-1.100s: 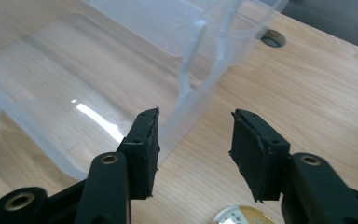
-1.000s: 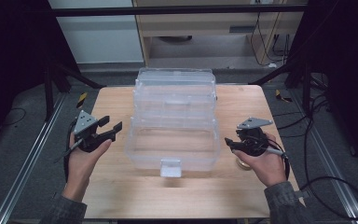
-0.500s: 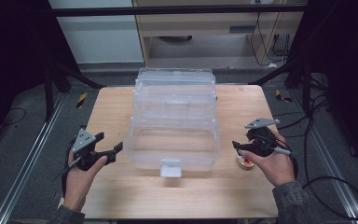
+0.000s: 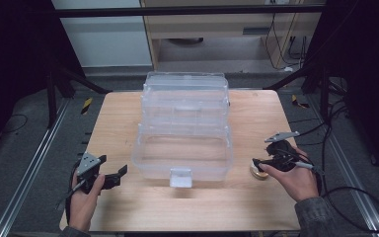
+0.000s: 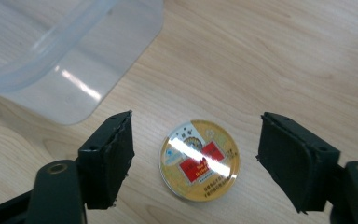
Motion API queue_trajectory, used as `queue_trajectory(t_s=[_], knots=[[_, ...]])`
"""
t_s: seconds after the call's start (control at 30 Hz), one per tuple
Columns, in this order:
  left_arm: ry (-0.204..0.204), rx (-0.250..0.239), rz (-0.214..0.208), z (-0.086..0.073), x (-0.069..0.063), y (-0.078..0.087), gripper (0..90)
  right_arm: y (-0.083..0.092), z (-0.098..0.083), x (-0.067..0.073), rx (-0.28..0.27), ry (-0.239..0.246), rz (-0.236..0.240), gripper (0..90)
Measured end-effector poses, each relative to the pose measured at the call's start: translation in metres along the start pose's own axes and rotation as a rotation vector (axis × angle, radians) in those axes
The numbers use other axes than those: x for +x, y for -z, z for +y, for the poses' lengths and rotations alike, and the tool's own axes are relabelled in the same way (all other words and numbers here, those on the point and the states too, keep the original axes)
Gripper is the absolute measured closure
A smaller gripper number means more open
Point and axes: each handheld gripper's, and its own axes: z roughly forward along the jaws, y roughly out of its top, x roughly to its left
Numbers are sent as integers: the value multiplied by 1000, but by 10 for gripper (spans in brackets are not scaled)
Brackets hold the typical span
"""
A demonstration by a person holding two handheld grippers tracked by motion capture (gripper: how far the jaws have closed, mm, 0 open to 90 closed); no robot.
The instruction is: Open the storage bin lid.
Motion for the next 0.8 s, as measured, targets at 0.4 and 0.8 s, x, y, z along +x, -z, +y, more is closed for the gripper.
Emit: queue_trajectory(t_s=[0.4, 0.8], knots=[[9, 38, 34, -4, 5, -3, 81, -21, -8, -6, 116, -12, 1, 278], [-2, 52, 44, -5, 7, -5, 87, -52, -8, -9, 199, -40, 7, 182]])
